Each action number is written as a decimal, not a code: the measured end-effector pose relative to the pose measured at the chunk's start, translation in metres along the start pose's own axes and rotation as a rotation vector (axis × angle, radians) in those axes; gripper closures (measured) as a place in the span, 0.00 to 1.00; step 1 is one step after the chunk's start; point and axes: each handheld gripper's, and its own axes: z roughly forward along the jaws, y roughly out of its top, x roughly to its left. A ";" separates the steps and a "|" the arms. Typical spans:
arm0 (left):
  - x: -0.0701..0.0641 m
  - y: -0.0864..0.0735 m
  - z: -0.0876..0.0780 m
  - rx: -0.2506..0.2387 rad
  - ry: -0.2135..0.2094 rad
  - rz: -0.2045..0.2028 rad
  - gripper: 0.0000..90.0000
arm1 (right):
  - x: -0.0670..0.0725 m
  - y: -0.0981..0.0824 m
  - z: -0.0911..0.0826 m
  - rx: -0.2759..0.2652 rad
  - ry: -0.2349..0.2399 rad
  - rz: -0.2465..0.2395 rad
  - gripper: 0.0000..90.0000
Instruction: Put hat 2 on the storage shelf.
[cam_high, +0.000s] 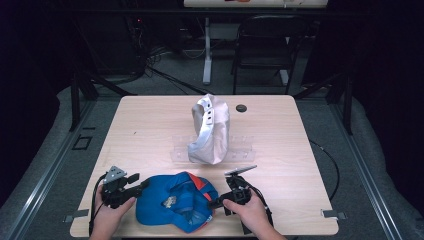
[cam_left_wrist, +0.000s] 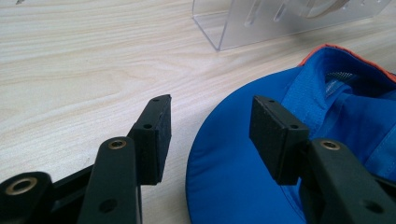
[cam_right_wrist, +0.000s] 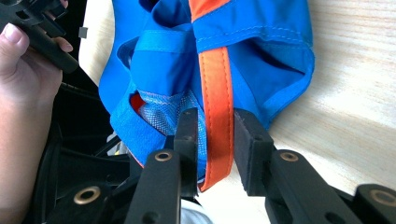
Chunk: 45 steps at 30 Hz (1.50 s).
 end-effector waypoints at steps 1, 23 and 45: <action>0.000 0.000 0.000 -0.005 0.002 -0.001 0.55 | 0.000 0.000 0.000 0.001 -0.006 0.003 0.83; 0.000 -0.001 0.001 0.002 0.000 0.002 0.55 | 0.004 0.004 -0.023 -0.075 0.006 0.039 0.87; 0.000 -0.001 0.002 -0.003 0.005 0.001 0.55 | -0.006 0.001 -0.068 -0.134 -0.010 0.072 0.87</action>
